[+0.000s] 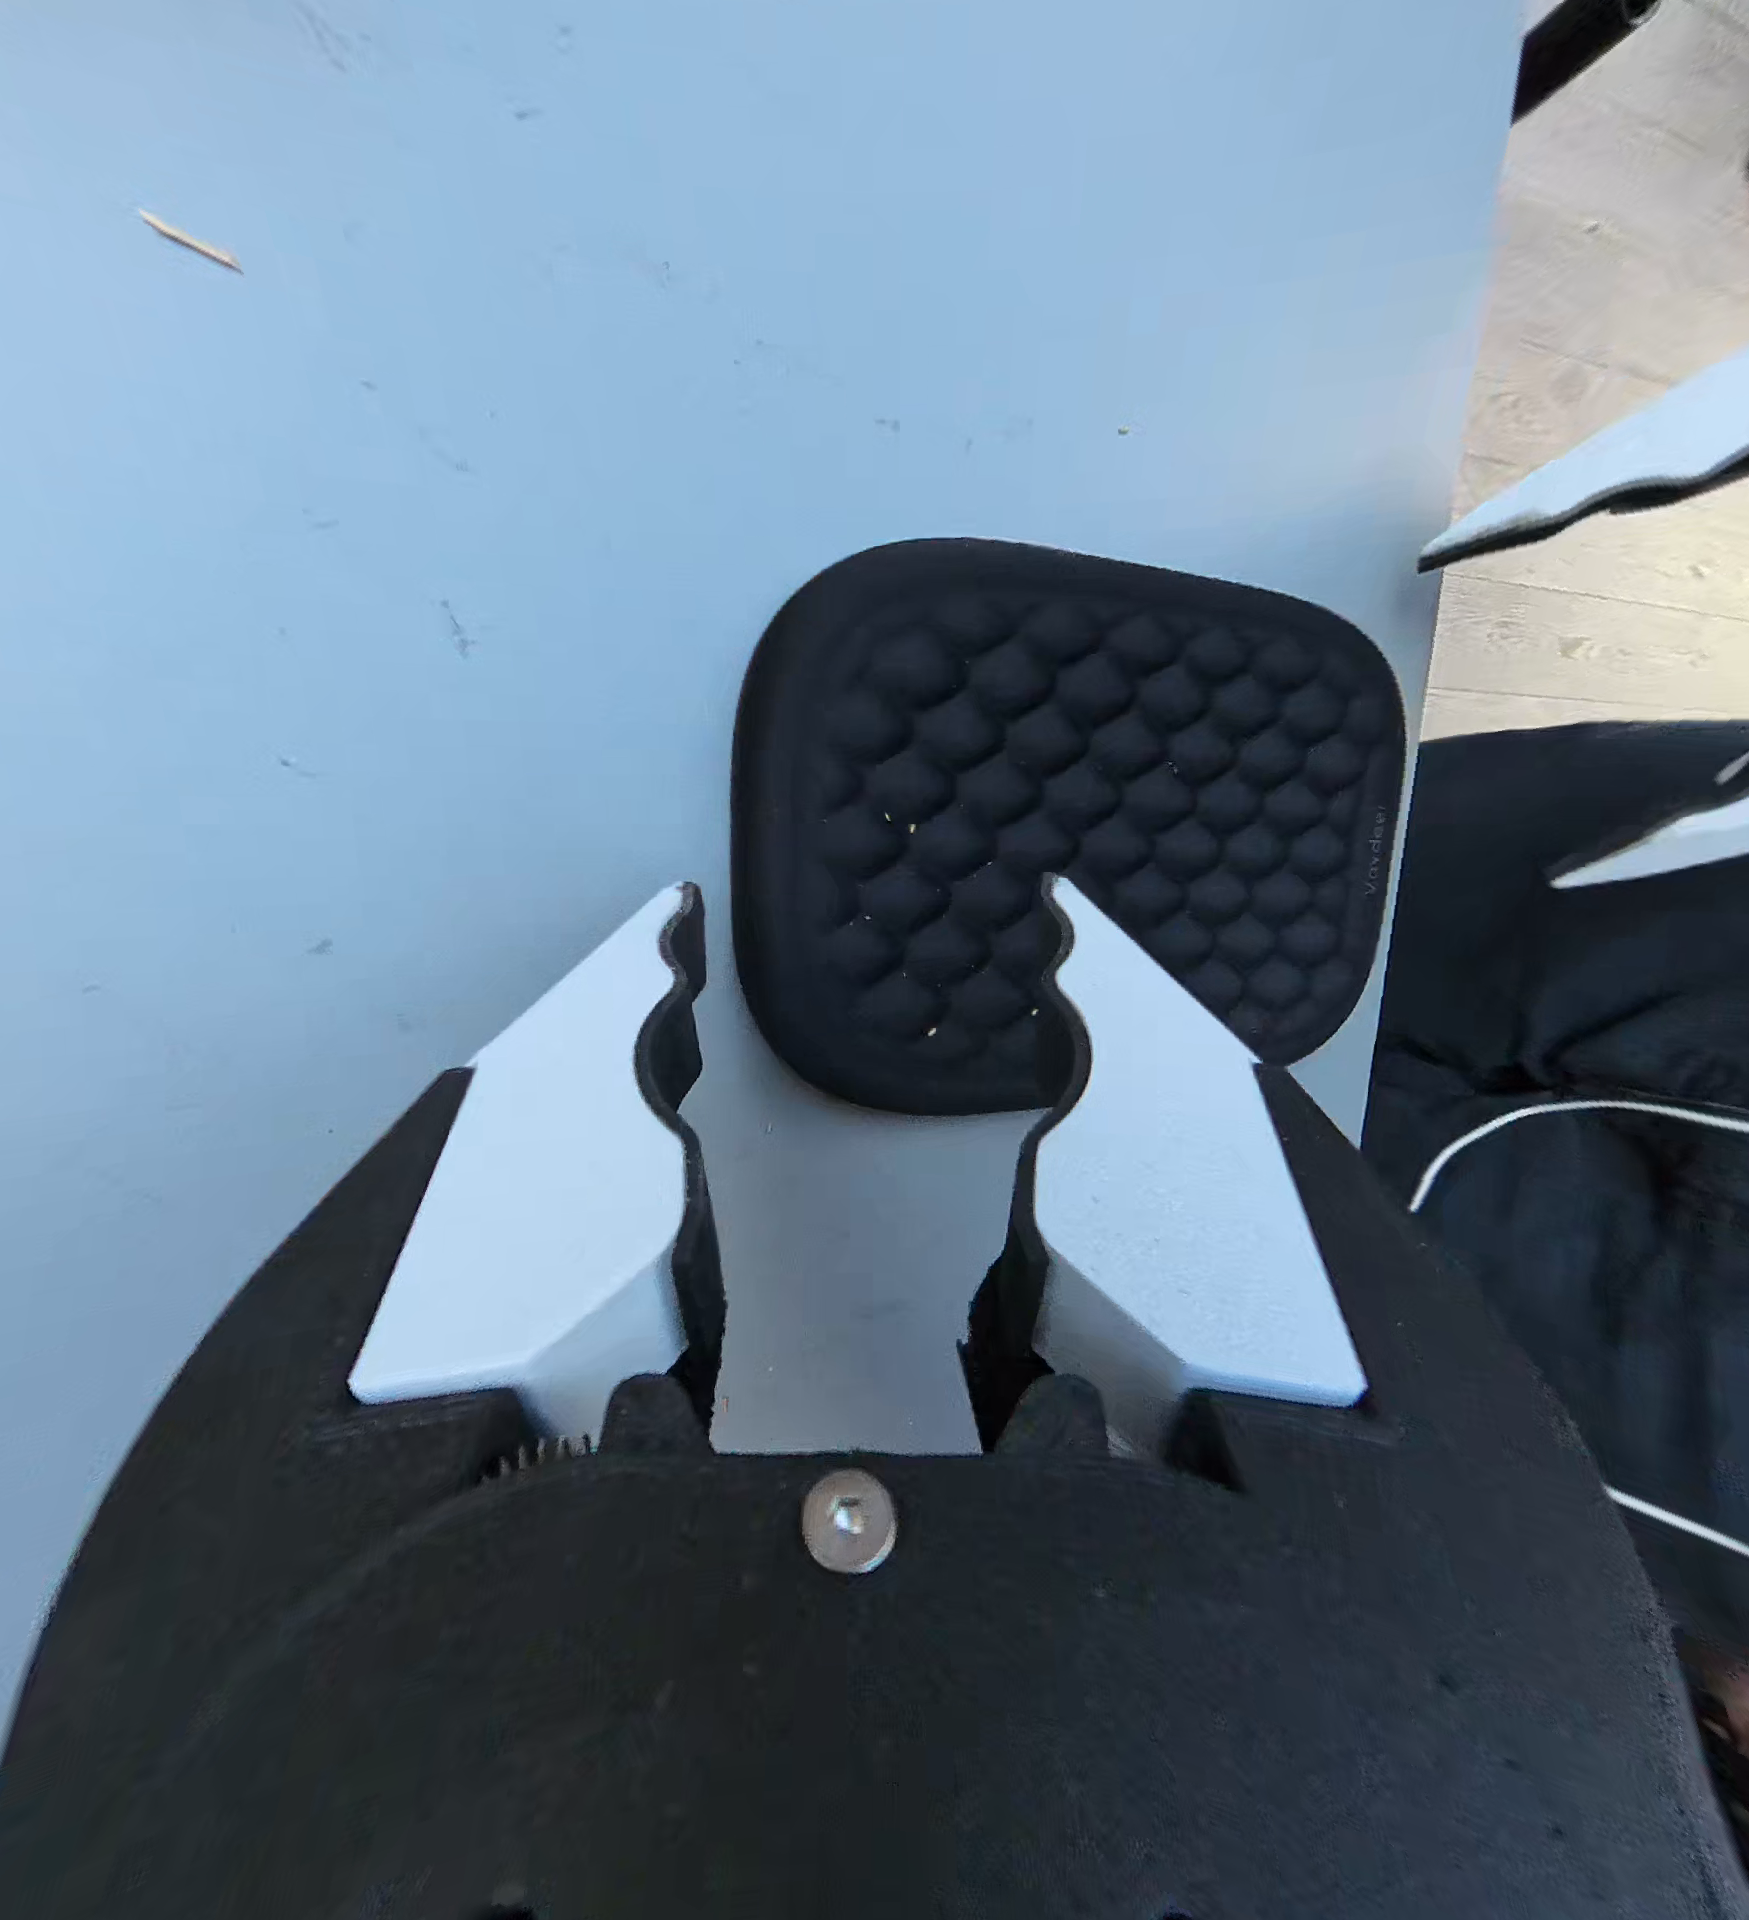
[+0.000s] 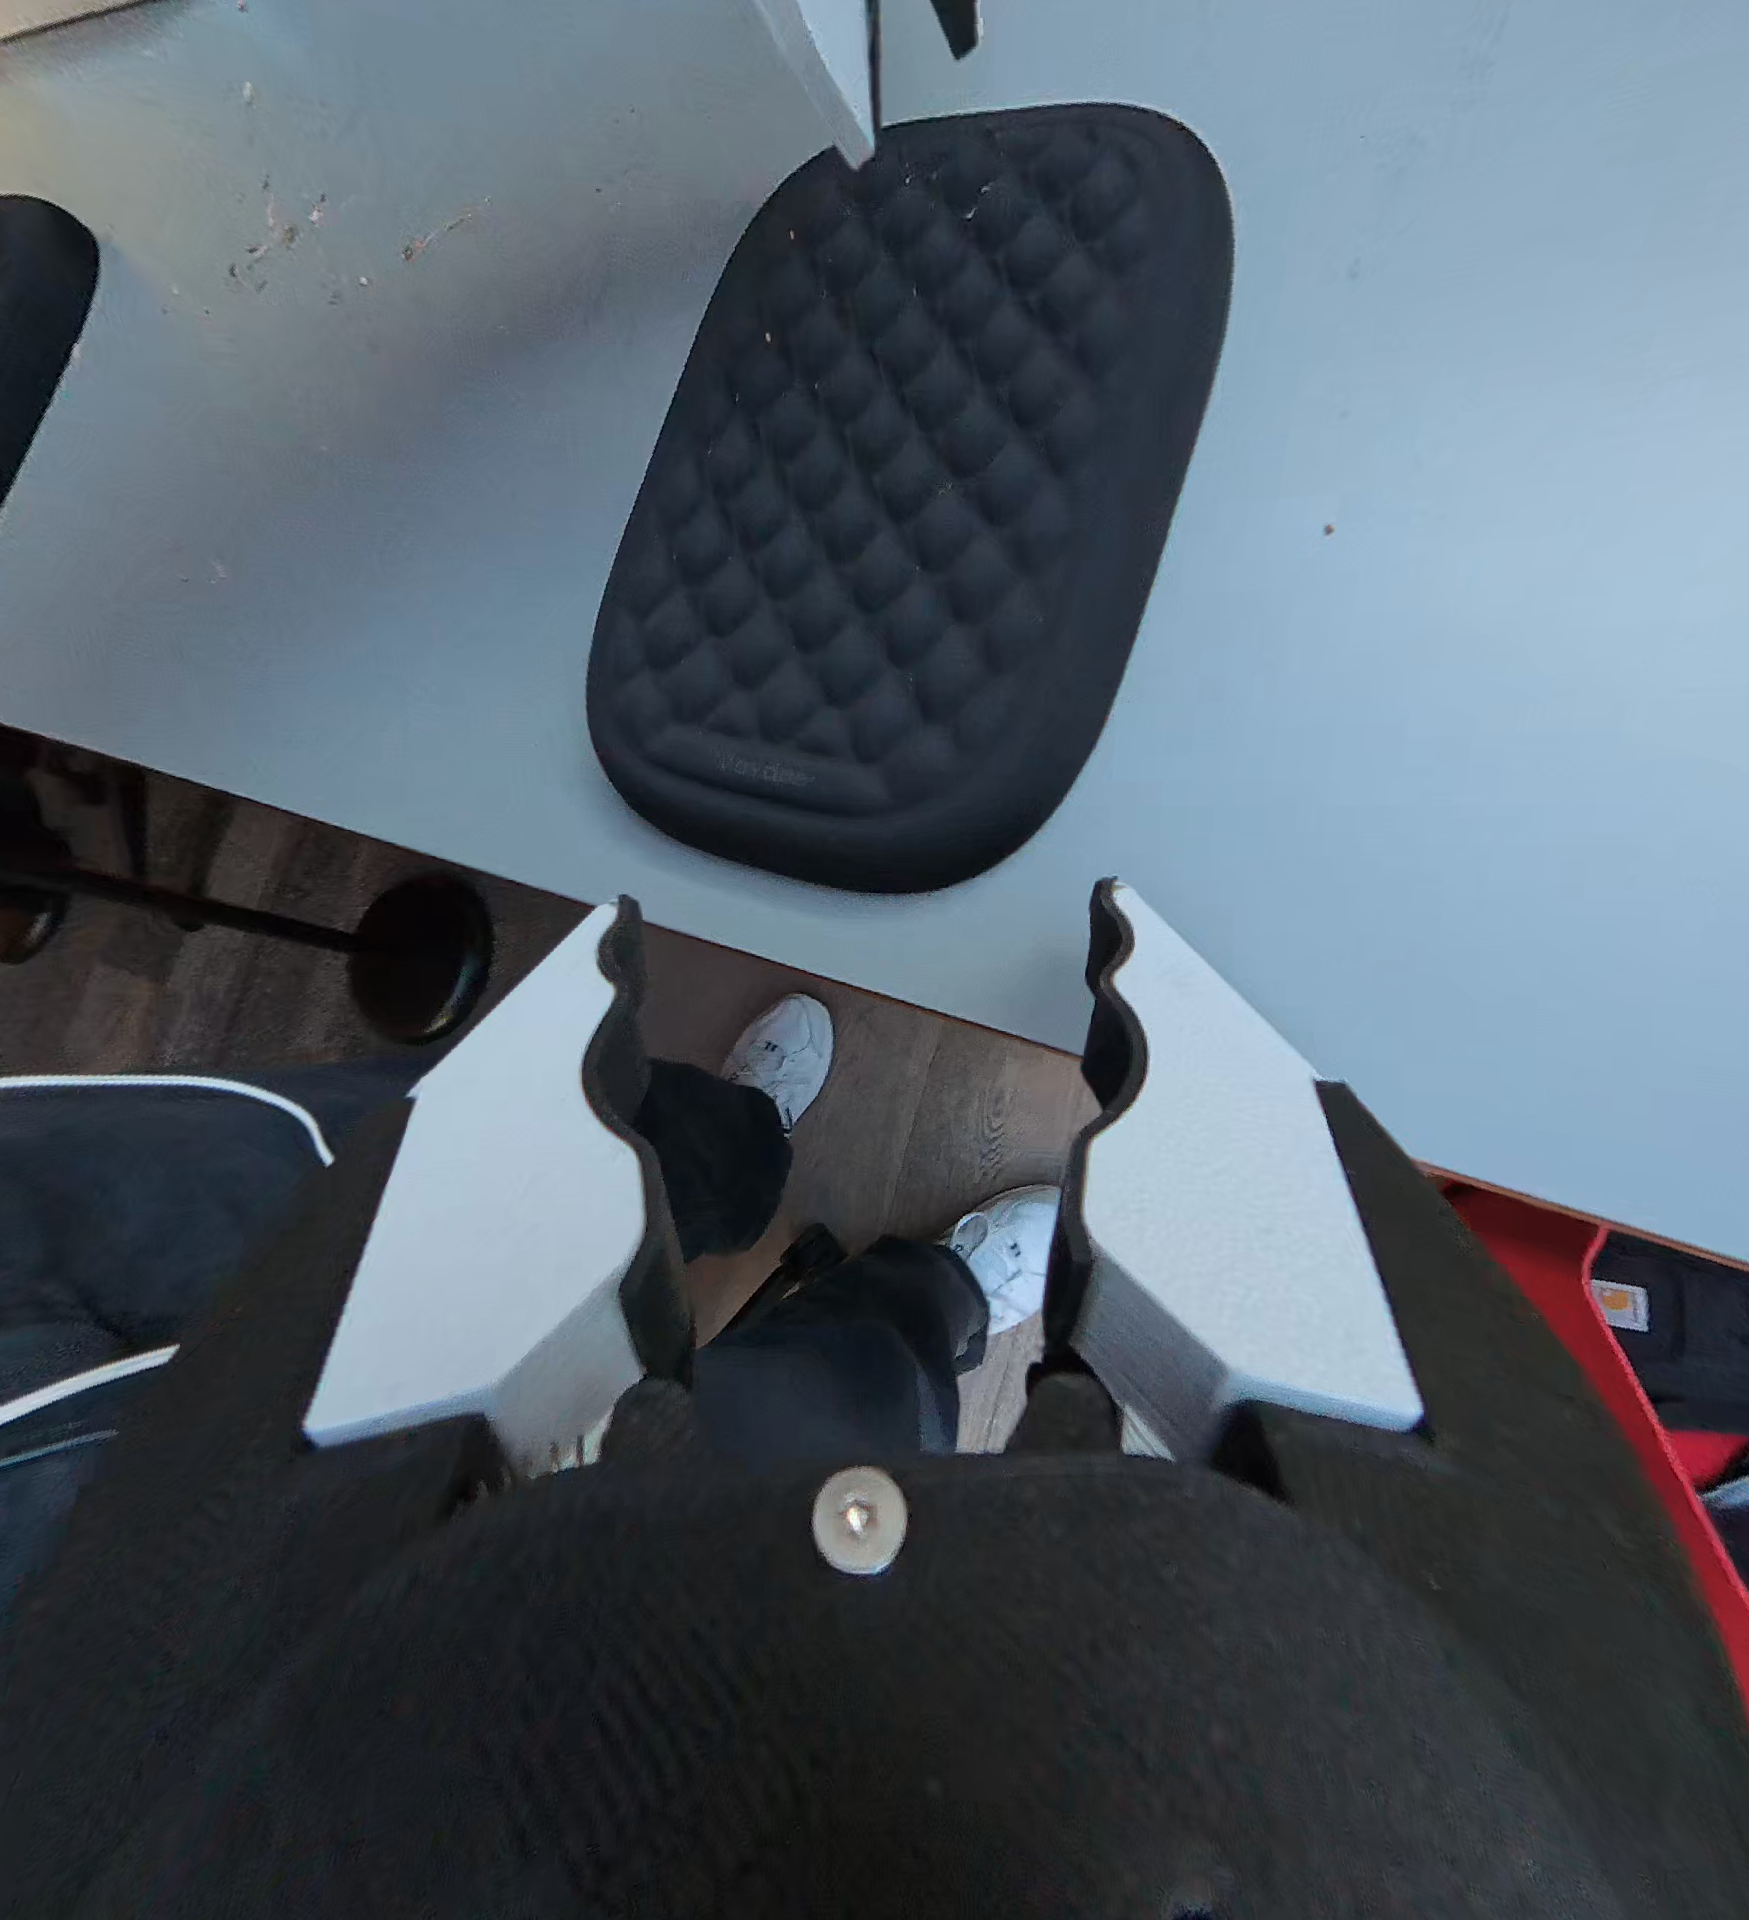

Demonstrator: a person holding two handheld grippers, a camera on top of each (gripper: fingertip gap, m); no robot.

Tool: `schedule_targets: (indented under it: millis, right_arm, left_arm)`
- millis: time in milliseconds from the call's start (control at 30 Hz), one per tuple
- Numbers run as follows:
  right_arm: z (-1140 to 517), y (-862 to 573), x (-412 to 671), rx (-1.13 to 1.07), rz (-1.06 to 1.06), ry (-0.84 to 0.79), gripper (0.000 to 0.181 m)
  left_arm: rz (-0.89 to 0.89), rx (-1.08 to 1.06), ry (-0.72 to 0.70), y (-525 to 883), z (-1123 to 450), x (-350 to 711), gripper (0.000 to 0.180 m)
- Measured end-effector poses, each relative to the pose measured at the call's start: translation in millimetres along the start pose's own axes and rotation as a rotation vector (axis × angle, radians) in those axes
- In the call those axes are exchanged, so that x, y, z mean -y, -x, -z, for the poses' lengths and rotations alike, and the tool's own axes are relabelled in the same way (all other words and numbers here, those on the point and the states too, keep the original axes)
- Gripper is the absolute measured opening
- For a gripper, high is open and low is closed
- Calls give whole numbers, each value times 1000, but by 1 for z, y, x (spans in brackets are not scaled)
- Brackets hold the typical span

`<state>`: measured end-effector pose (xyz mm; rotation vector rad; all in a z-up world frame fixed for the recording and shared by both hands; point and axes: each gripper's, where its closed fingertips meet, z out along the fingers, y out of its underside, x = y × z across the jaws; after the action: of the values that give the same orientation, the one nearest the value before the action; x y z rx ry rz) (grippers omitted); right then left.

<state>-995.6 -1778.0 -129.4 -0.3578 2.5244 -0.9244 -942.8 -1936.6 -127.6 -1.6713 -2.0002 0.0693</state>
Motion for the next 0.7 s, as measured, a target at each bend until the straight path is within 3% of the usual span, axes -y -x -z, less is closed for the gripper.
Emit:
schedule_targets:
  millis: [167, 400, 700]
  right_arm:
    - [-16, 4, 6, -156, 72, 1, 79]
    - [-27, 3, 4, -295, 18, -25, 76]
    - [-25, 3, -5, -271, -19, -66, 75]
  left_arm:
    - [49, -115, 35, 1, -6, 8, 63]
    - [26, -229, 203, 1, -12, -1, 53]
    - [35, -323, 286, 1, -11, 0, 51]
